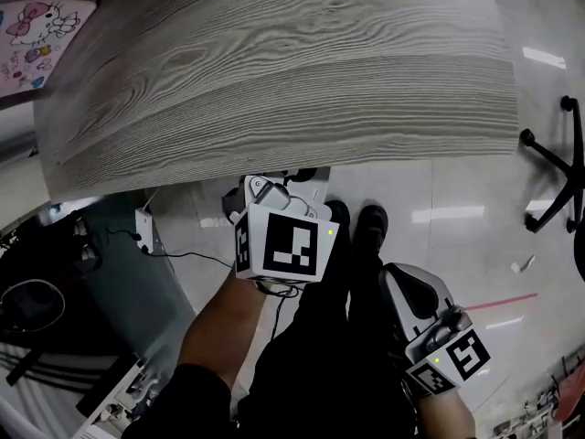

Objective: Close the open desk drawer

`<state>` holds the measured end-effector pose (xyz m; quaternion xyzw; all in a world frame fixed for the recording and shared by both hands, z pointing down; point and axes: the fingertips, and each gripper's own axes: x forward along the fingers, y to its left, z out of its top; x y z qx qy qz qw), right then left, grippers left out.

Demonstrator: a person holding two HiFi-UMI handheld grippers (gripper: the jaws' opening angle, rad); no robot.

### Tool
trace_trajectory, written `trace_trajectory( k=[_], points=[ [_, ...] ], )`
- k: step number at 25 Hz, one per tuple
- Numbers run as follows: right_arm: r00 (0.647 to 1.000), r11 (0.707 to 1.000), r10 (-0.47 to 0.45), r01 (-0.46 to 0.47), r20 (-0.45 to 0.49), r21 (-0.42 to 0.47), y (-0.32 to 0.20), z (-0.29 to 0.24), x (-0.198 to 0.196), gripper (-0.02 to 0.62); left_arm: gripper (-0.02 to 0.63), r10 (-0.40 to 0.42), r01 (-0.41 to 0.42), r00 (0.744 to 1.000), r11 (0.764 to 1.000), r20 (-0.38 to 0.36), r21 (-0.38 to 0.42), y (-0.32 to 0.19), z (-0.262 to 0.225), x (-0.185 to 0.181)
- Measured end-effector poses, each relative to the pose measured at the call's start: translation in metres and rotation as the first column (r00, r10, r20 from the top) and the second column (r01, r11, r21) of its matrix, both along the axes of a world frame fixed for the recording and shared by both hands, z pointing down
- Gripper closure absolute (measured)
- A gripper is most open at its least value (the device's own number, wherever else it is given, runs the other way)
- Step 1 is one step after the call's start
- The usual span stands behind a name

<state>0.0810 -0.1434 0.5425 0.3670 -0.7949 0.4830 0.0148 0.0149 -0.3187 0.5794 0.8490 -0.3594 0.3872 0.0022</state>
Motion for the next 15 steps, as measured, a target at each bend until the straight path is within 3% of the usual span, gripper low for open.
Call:
trace_trajectory(
  k=[5, 9, 12, 15],
  points=[
    [1.0, 1.0, 0.006, -0.006, 0.006, 0.013, 0.0, -0.008, 0.001, 0.583, 0.598, -0.014, 0.013, 0.999, 1.0, -0.035, -0.011, 0.016, -0.007, 0.006],
    [1.0, 0.999, -0.005, 0.005, 0.0, 0.054, -0.006, -0.037, 0.001, 0.583, 0.598, 0.004, -0.009, 0.998, 0.997, -0.061, -0.083, 0.055, -0.024, 0.019],
    [1.0, 0.995, -0.005, 0.004, 0.002, 0.104, -0.01, -0.081, 0.005, 0.583, 0.598, -0.022, 0.001, 0.99, 0.989, -0.139, -0.15, 0.088, -0.059, 0.028],
    [1.0, 0.987, -0.016, 0.016, -0.002, 0.16, -0.012, -0.13, 0.006, 0.583, 0.598, -0.087, 0.043, 0.965, 0.983, -0.246, -0.179, 0.104, -0.115, 0.029]
  ],
)
